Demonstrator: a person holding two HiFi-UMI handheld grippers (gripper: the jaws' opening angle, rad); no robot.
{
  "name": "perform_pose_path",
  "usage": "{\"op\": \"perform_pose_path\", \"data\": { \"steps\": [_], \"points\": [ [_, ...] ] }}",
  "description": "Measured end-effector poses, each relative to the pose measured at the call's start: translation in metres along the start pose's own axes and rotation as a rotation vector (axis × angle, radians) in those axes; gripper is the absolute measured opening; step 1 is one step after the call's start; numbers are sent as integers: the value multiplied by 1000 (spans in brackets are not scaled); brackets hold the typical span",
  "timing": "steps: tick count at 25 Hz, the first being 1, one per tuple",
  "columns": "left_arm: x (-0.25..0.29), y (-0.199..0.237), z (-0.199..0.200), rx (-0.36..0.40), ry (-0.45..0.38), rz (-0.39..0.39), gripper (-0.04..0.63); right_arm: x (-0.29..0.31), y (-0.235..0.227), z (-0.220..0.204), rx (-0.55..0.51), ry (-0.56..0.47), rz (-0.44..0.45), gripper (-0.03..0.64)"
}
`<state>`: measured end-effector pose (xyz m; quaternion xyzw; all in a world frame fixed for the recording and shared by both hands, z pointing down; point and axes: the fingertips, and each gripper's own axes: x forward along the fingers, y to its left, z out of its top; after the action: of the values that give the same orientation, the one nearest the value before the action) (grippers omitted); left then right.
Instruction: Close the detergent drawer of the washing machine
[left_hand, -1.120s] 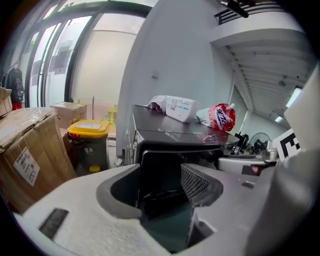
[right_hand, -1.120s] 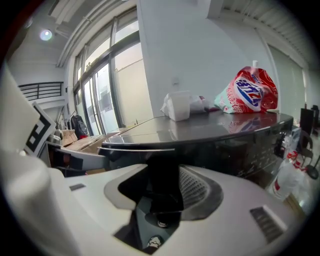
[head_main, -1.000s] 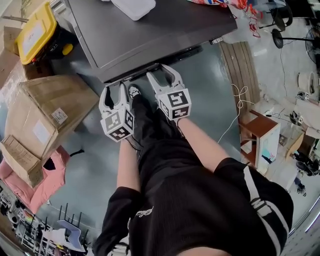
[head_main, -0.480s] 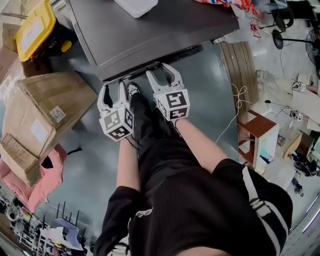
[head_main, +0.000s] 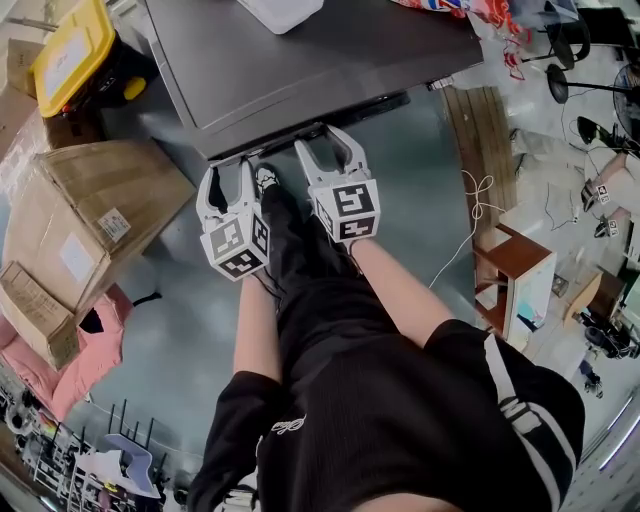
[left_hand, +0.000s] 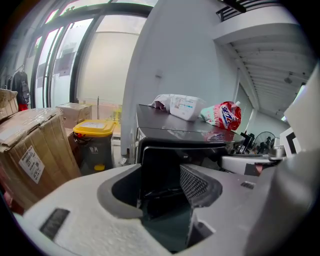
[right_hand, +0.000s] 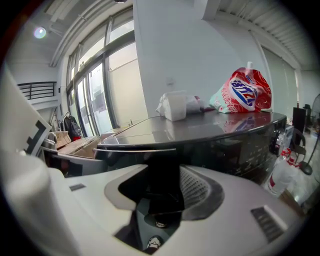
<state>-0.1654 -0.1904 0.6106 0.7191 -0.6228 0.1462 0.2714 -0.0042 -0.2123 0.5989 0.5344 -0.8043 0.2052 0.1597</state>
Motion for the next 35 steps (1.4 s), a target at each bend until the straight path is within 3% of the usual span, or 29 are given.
{"op": "perform_pose_path", "data": {
  "steps": [35],
  "points": [
    [0, -1, -1, -81, 1, 59, 245, 0, -5, 3, -22, 8, -65, 219]
  ]
}}
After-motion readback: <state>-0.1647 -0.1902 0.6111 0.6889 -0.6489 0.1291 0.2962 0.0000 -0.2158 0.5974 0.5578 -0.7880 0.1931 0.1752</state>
